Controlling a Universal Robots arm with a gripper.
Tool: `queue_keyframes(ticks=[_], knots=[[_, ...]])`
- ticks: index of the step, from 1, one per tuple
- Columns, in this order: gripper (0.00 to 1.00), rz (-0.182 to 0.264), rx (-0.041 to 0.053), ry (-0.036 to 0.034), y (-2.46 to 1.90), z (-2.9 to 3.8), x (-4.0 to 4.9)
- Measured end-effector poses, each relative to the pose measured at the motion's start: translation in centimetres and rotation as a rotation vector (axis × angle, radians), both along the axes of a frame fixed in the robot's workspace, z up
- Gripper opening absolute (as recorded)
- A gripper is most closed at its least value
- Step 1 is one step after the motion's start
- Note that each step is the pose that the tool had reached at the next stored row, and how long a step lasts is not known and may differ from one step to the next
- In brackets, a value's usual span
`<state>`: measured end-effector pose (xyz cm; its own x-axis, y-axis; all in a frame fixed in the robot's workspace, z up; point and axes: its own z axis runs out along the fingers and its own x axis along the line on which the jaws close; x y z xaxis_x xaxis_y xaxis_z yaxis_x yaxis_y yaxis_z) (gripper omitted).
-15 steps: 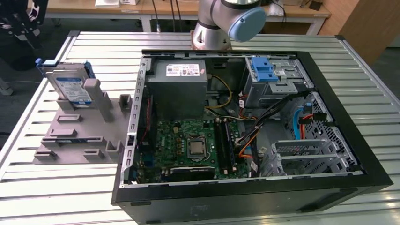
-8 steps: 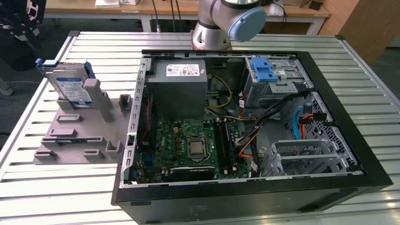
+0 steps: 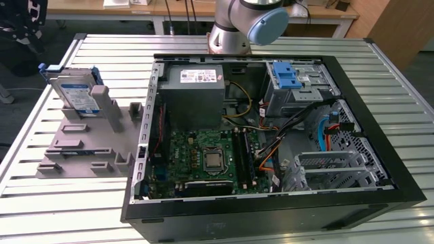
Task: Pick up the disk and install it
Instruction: 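Pick up the disk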
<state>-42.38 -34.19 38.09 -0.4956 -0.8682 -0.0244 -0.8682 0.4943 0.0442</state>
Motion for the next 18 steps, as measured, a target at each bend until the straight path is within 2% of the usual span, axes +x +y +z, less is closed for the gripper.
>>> queue_keyframes(ticks=[11,16,18], knots=[[0.11,0.171,-0.0002,-0.0001,0.01,-0.06,-0.01],[0.11,0.248,0.0026,-0.0014,0.01,-0.11,-0.01],[0.11,0.259,0.0026,-0.0026,0.0,-0.12,0.0]])
